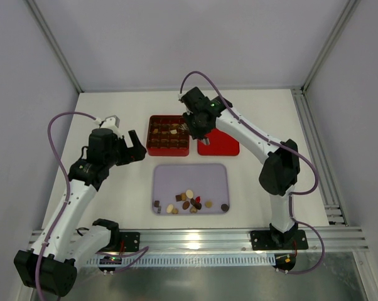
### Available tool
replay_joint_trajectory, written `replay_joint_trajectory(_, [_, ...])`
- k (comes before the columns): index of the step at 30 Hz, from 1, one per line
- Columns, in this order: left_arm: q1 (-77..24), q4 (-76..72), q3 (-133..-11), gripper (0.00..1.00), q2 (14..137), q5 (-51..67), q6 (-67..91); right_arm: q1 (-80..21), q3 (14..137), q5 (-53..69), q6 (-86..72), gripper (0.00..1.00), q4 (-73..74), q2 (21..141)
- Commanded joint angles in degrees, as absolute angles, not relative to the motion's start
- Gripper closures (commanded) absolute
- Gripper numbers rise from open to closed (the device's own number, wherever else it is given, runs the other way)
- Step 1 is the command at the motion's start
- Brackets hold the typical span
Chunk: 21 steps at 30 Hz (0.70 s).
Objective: Pack the chocolate
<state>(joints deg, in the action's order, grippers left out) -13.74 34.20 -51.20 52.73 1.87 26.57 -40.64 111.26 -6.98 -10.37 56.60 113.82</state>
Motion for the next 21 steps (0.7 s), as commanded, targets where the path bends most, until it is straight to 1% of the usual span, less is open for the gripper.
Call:
replay_joint_trajectory(1, [-13.4,33.3,-52.6,0.0,52.1,2.6,26.1,-40.3,113.5,-9.1,-9.8,0.74,53.5,113.5])
replay_joint_trajectory(14, [-13.4,33.3,-52.6,0.0,52.3,2.5,26.1,-40.3,112.3,-9.1,-10.2,0.72,52.9,113.8])
replay_joint_trajectory(15, [-13.4,33.3,-52.6,0.0,52.2,2.5,26.1,-40.3,112.4,-9.1,-10.1,0.7,53.0,113.8])
replay_joint_trajectory(21, [-13.4,33.2,-52.6,0.0,52.0,2.4,26.1,-40.4,112.4,-8.9,-10.2,0.68,53.3,113.8])
